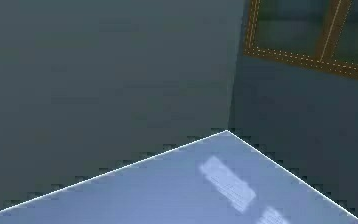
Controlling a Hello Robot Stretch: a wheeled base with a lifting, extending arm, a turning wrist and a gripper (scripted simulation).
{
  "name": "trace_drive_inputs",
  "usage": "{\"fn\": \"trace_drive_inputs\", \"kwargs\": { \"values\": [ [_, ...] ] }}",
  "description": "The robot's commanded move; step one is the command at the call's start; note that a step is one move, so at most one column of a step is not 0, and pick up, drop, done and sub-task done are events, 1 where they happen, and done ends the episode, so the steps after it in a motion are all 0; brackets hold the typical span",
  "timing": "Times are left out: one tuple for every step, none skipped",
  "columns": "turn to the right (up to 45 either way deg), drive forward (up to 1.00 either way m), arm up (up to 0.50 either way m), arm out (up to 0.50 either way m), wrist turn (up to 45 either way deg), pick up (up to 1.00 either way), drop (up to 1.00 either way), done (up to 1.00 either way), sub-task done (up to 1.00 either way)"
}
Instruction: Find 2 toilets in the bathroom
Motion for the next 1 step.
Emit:
{"fn": "trace_drive_inputs", "kwargs": {
  "values": [
    [-45.0,0.0,0.0,0.0,0.0,0.0,0.0,0.0,0.0]
  ]
}}
